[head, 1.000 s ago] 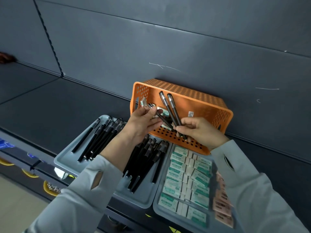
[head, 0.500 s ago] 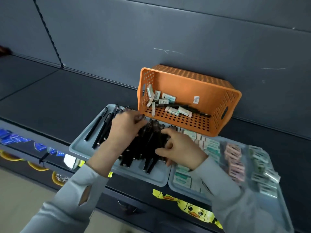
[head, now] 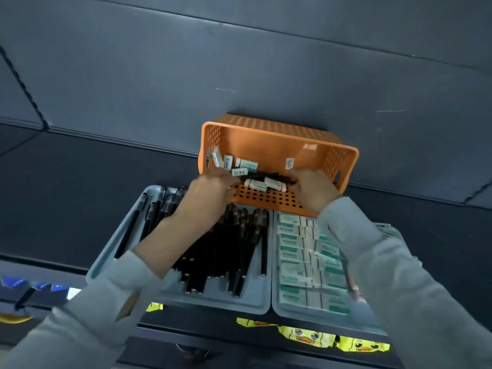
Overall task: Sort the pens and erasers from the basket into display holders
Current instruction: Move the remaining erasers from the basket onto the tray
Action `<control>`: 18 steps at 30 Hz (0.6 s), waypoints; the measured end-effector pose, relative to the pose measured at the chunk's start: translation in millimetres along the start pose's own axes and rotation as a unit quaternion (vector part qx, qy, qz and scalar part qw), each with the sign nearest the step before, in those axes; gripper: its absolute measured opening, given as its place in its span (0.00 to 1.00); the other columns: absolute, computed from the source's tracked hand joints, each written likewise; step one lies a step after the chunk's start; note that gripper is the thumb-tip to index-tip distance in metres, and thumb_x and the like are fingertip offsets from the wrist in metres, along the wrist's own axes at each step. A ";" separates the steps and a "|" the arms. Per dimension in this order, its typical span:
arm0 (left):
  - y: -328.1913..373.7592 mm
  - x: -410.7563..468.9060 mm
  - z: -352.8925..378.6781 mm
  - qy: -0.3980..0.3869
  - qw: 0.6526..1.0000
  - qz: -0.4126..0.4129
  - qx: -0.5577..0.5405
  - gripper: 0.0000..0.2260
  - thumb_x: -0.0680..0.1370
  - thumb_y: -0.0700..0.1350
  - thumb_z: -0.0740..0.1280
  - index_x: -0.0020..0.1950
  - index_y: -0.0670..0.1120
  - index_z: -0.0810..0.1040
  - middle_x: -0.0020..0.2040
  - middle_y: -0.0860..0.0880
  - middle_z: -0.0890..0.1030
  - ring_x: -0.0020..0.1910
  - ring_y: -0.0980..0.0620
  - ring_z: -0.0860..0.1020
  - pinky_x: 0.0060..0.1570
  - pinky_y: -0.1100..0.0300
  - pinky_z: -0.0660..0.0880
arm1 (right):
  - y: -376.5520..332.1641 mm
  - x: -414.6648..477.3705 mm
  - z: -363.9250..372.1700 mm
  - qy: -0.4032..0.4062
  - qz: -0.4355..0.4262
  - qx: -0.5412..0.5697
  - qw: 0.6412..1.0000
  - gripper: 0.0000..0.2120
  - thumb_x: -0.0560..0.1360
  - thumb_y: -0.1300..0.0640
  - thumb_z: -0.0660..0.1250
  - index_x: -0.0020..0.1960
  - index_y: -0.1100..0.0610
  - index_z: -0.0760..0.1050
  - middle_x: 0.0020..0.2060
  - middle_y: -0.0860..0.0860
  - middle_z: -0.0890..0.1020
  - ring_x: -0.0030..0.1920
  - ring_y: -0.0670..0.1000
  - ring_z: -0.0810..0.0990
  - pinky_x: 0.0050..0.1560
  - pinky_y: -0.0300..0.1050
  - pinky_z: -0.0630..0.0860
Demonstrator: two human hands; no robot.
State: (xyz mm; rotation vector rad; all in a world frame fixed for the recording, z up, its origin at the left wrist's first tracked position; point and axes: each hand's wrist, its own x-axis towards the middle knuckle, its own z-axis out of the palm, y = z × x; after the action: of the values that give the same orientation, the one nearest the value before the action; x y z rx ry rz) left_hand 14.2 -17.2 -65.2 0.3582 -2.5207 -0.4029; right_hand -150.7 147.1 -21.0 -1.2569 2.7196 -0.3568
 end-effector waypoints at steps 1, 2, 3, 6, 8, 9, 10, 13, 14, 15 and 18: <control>1.1 15.9 7.5 -0.020 0.999 0.010 0.024 0.11 0.74 0.34 0.69 0.55 0.41 0.82 0.52 0.44 0.81 0.50 0.42 0.79 0.47 0.50 0.78 | 9.0 12.1 2.3 -0.004 0.010 -0.029 1.000 0.23 0.78 0.68 0.59 0.71 0.54 0.70 0.64 0.58 0.76 0.63 0.59 0.75 0.64 0.49 0.71; 2.8 30.6 16.1 -0.046 0.997 0.018 0.055 0.12 0.74 0.33 0.67 0.56 0.42 0.81 0.52 0.44 0.80 0.51 0.42 0.79 0.48 0.50 0.77 | 15.2 22.1 5.9 -0.012 0.012 -0.048 0.999 0.25 0.77 0.69 0.59 0.72 0.54 0.68 0.66 0.58 0.75 0.64 0.60 0.74 0.65 0.49 0.71; 4.9 43.1 24.2 -0.077 0.993 0.021 0.090 0.14 0.74 0.32 0.65 0.57 0.42 0.79 0.53 0.44 0.79 0.52 0.42 0.78 0.49 0.51 0.76 | 20.0 30.7 11.0 -0.023 0.008 -0.058 0.998 0.27 0.77 0.71 0.58 0.73 0.53 0.68 0.67 0.57 0.74 0.65 0.59 0.74 0.66 0.50 0.71; 6.6 64.6 43.0 -0.147 0.976 0.022 0.158 0.20 0.72 0.29 0.62 0.61 0.43 0.76 0.57 0.44 0.77 0.57 0.43 0.76 0.57 0.50 0.74 | 27.0 45.8 24.5 -0.049 -0.015 -0.057 0.997 0.25 0.77 0.69 0.59 0.72 0.53 0.69 0.69 0.55 0.72 0.67 0.58 0.72 0.67 0.49 0.68; 5.9 69.0 49.6 -0.159 0.971 0.009 0.179 0.21 0.72 0.30 0.63 0.64 0.43 0.75 0.61 0.43 0.74 0.61 0.42 0.74 0.61 0.50 0.72 | 32.4 52.9 32.1 -0.049 -0.027 -0.065 0.996 0.21 0.78 0.66 0.61 0.69 0.55 0.72 0.68 0.56 0.73 0.66 0.58 0.72 0.66 0.49 0.69; 5.6 70.0 51.7 -0.159 0.970 0.001 0.184 0.21 0.73 0.30 0.63 0.64 0.43 0.75 0.62 0.43 0.73 0.62 0.42 0.73 0.61 0.50 0.72 | 34.4 55.9 34.1 -0.042 -0.027 -0.067 0.997 0.18 0.78 0.65 0.62 0.66 0.56 0.74 0.65 0.56 0.75 0.64 0.58 0.74 0.64 0.49 0.71; 5.7 71.2 53.0 -0.162 0.969 -0.005 0.188 0.21 0.73 0.31 0.64 0.65 0.44 0.75 0.63 0.43 0.73 0.62 0.41 0.72 0.62 0.50 0.72 | 35.5 58.4 34.5 -0.031 -0.023 -0.068 0.997 0.15 0.77 0.64 0.63 0.63 0.57 0.76 0.62 0.57 0.77 0.61 0.58 0.76 0.62 0.50 0.73; 4.6 72.5 54.5 -0.171 0.966 -0.025 0.190 0.19 0.73 0.31 0.65 0.62 0.44 0.78 0.63 0.43 0.71 0.61 0.41 0.73 0.61 0.48 0.74 | 36.4 63.0 31.8 -0.022 -0.012 -0.088 0.996 0.09 0.78 0.59 0.64 0.55 0.58 0.79 0.54 0.57 0.81 0.54 0.59 0.79 0.55 0.51 0.76; 3.7 72.8 53.9 -0.170 0.968 -0.036 0.179 0.18 0.74 0.32 0.65 0.61 0.44 0.78 0.64 0.43 0.70 0.61 0.41 0.73 0.61 0.48 0.73 | 36.4 62.4 30.2 -0.026 -0.011 -0.098 0.995 0.09 0.78 0.57 0.64 0.56 0.58 0.78 0.53 0.57 0.81 0.53 0.59 0.79 0.54 0.51 0.77; 1.4 73.4 54.1 -0.170 0.970 -0.048 0.169 0.17 0.74 0.32 0.65 0.61 0.44 0.78 0.64 0.43 0.69 0.62 0.41 0.72 0.62 0.47 0.73 | 36.9 61.5 28.5 -0.026 -0.010 -0.099 0.995 0.10 0.79 0.56 0.64 0.57 0.58 0.78 0.54 0.57 0.81 0.53 0.59 0.79 0.54 0.51 0.77; -1.6 73.4 53.0 -0.156 0.977 -0.071 0.125 0.14 0.76 0.34 0.65 0.60 0.46 0.76 0.62 0.44 0.72 0.62 0.41 0.72 0.63 0.47 0.72 | 37.7 53.5 21.1 0.005 -0.003 -0.045 0.999 0.10 0.80 0.56 0.62 0.57 0.55 0.79 0.50 0.56 0.82 0.50 0.59 0.79 0.51 0.50 0.76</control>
State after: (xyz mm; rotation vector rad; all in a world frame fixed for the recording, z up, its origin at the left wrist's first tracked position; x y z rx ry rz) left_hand -74.8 -32.2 -72.7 0.6174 -2.8733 -0.2071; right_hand -208.6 126.6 -52.0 -1.2882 2.7689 -0.2447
